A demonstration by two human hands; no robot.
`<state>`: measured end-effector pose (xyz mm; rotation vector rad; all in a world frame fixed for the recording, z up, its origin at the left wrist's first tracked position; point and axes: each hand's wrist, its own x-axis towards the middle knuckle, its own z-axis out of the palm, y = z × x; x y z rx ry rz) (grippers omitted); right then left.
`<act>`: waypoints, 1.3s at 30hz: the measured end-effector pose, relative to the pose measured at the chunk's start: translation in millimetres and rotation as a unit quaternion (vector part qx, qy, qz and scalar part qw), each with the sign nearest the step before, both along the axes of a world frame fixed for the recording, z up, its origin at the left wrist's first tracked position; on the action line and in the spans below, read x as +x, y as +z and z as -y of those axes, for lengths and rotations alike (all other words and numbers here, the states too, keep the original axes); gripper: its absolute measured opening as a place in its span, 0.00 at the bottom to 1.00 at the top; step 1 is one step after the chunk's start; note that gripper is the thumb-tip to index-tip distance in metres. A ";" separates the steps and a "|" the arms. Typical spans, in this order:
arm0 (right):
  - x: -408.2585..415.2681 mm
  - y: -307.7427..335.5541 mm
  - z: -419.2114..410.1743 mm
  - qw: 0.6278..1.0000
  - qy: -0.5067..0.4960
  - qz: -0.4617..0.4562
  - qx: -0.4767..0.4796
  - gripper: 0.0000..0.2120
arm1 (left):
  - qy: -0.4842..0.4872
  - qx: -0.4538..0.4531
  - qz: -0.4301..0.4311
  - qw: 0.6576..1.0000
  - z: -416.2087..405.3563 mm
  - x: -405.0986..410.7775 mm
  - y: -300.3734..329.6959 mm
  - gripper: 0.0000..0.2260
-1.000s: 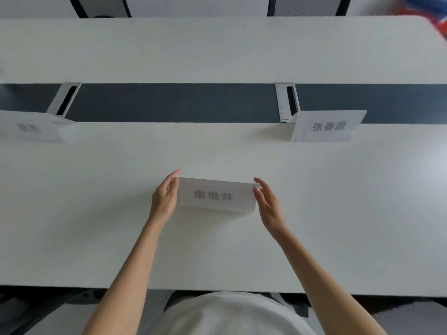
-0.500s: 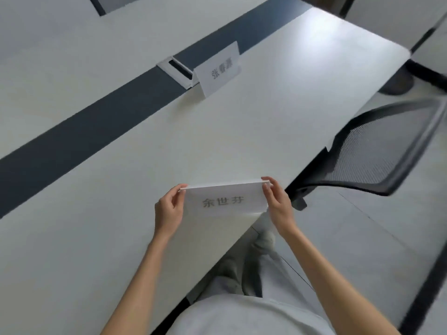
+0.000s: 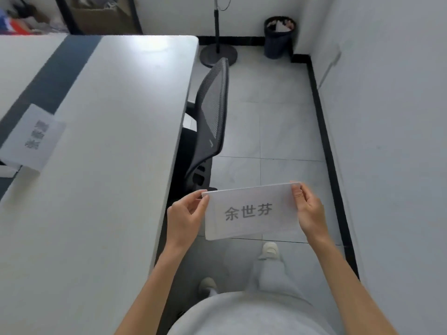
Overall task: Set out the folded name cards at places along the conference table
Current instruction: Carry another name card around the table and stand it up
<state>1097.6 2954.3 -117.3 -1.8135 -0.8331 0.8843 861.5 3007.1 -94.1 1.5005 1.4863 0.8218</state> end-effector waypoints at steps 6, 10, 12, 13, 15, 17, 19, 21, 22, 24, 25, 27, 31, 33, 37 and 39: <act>112.4 13.7 -15.3 0.998 -0.052 0.043 -0.005 0.12 | -0.025 -0.023 0.003 0.999 -45.3 124.1 -8.0 0.12; 178.5 24.2 -47.9 0.998 -0.040 0.043 -0.018 0.13 | -0.012 -0.031 0.016 0.999 -80.5 190.1 -7.5 0.09; 206.8 22.7 -72.3 0.999 -0.040 0.028 -0.017 0.14 | -0.008 -0.036 0.031 0.999 -100.9 217.1 -4.2 0.06; 219.3 21.2 -86.9 0.999 -0.038 0.019 -0.021 0.14 | -0.007 -0.035 0.037 0.999 -112.4 229.1 -3.0 0.05; 241.1 14.5 -120.0 0.999 -0.034 0.001 -0.032 0.16 | -0.003 -0.031 0.039 0.999 -140.1 249.1 -1.3 0.06; 260.7 6.4 -158.2 0.999 -0.032 -0.008 -0.039 0.17 | 0.006 -0.036 0.043 0.998 -175.1 265.7 -3.7 0.09; 278.1 1.7 -201.2 0.999 -0.025 -0.008 -0.039 0.18 | 0.026 -0.045 0.054 0.997 -217.5 281.0 -9.2 0.12; 295.1 0.0 -250.5 0.999 -0.021 -0.003 -0.028 0.17 | 0.037 -0.044 0.066 0.996 -266.7 296.7 -13.7 0.12; 303.2 0.5 -275.9 1.000 -0.021 0.000 -0.020 0.17 | 0.037 -0.044 0.073 0.996 -292.1 304.4 -14.2 0.12; 319.0 1.1 -329.5 1.000 -0.022 0.004 -0.009 0.16 | 0.031 -0.041 0.082 0.995 -345.1 319.1 -13.0 0.12; 326.4 2.5 -356.3 1.000 -0.023 0.006 -0.004 0.16 | 0.030 -0.039 0.084 0.995 -371.3 325.8 -10.4 0.11; 339.1 8.4 -407.5 1.000 -0.024 0.006 0.000 0.16 | 0.032 -0.028 0.086 0.995 -421.2 337.1 -1.2 0.11; 358.3 18.5 -508.2 1.000 -0.001 0.013 0.010 0.17 | 0.059 -0.010 0.074 0.995 -513.6 351.2 12.3 0.11; 364.4 17.7 -559.0 1.000 0.016 0.018 0.008 0.17 | 0.071 -0.005 0.068 0.995 -555.5 355.3 16.2 0.11; 369.1 11.1 -661.1 0.998 0.065 0.007 -0.003 0.17 | 0.126 -0.002 0.061 0.990 -632.2 363.0 15.4 0.10; 370.8 6.8 -713.0 0.995 0.101 0.004 -0.009 0.16 | 0.159 -0.002 0.067 0.985 -666.6 364.8 10.9 0.07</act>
